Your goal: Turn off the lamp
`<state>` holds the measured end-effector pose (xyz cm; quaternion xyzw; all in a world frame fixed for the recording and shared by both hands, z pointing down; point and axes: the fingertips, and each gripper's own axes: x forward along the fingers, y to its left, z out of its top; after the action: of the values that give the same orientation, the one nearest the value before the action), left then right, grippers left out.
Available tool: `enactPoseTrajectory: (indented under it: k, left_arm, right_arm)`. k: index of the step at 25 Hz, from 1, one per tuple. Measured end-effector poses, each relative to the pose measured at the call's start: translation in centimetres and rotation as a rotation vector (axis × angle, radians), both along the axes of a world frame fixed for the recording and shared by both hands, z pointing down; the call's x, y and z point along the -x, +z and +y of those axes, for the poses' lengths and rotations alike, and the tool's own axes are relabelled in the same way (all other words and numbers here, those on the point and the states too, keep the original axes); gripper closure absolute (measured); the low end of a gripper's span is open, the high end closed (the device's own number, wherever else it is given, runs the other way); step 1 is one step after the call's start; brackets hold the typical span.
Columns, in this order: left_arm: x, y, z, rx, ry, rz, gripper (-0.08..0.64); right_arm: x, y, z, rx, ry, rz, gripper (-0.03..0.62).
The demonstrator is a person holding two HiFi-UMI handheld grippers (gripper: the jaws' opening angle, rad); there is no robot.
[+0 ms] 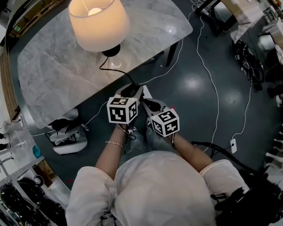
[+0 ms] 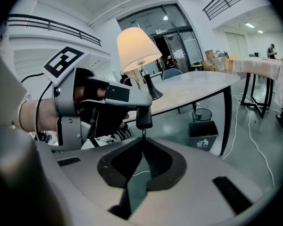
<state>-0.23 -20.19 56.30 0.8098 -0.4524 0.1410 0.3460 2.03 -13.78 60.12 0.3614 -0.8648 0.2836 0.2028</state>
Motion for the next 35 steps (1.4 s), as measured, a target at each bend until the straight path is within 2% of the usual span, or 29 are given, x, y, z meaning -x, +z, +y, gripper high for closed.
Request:
enactPoseTrajectory:
  k: [10, 12, 16, 23, 33, 35]
  left_arm:
    - [0.2, 0.0, 0.2, 0.022, 0.005, 0.066, 0.428]
    - [0.2, 0.0, 0.4, 0.023, 0.013, 0.076, 0.459]
    - [0.0, -0.2, 0.6, 0.004, 0.057, 0.057, 0.459]
    - [0.5, -0.1, 0.8, 0.015, 0.087, 0.105, 0.459]
    - [-0.3, -0.2, 1.7, -0.025, 0.21, 0.096, 0.457]
    - [-0.6, -0.2, 1.8, -0.019, 0.224, 0.115, 0.428]
  right_arm:
    - [-0.1, 0.5, 0.1, 0.008, -0.012, -0.004, 0.575]
    - [-0.4, 0.8, 0.2, 0.016, -0.003, -0.003, 0.575]
    - [-0.5, 0.9, 0.1, 0.012, -0.005, 0.004, 0.575]
    - [0.0, 0.9, 0.1, 0.011, -0.002, -0.001, 0.575]
    - [-0.1, 1.2, 0.6, 0.016, -0.02, 0.011, 0.576]
    - [-0.3, 1.4, 0.6, 0.02, -0.016, 0.012, 0.576]
